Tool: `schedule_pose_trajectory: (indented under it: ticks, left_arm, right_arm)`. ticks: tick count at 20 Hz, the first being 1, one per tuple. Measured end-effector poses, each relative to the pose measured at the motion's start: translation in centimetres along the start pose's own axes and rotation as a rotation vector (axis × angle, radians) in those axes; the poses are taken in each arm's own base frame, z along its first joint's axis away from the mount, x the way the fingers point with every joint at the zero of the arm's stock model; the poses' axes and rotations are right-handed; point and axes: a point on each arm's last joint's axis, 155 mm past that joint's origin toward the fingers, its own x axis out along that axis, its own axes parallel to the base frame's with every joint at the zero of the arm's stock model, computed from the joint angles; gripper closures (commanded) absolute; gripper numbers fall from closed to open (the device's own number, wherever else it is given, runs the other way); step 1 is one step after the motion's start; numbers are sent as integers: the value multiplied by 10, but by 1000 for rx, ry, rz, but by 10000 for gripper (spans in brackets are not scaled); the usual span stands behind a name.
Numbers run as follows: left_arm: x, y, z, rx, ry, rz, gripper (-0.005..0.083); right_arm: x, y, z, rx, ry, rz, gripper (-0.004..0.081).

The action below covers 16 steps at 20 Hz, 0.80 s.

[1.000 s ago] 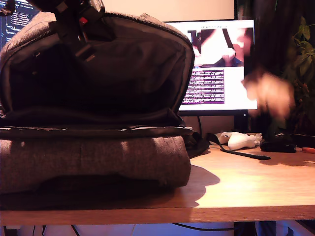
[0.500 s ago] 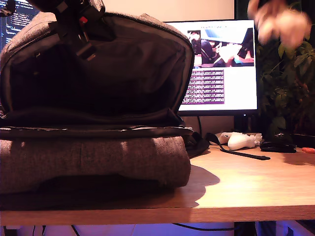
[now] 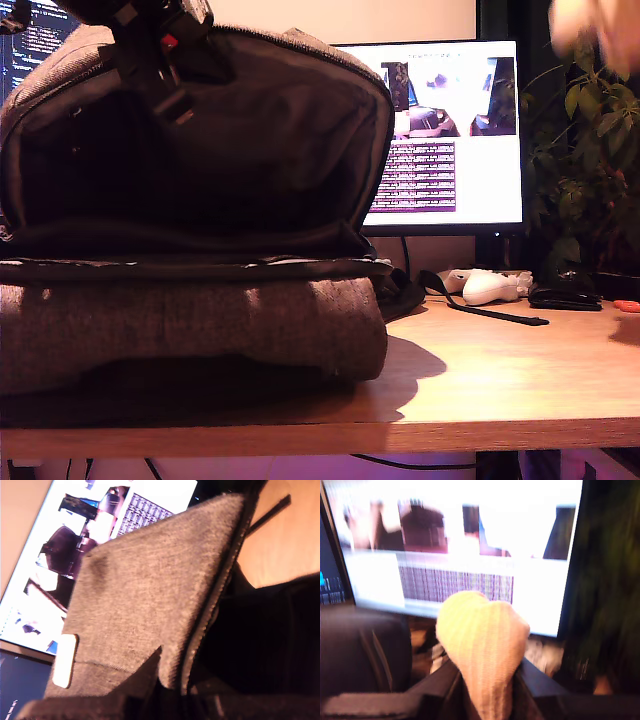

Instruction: Pack the pair of socks inside the grey Google backpack

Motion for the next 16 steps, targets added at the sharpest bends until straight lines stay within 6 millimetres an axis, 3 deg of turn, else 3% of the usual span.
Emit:
schedule_pose_trajectory:
  ticks: [2, 6, 8, 11, 16]
  left_arm:
    - [0, 5, 5, 10, 7, -14, 798]
    - [0, 30, 28, -76, -9, -45, 798]
    - [-3, 35, 39, -104, -24, -84, 798]
    - [-9, 39, 53, -122, -44, -164, 798]
    - [-21, 57, 79, -212, -98, -217, 798]
  right_arm:
    - [-13, 1, -21, 26, -30, -6, 780]
    - [-56, -3, -22, 51, -158, -47, 780]
    - [-69, 5, -37, 63, -152, -27, 780]
    - [-80, 33, -66, 45, -78, 77, 780]
    - [-98, 106, -70, -15, -73, 357, 781]
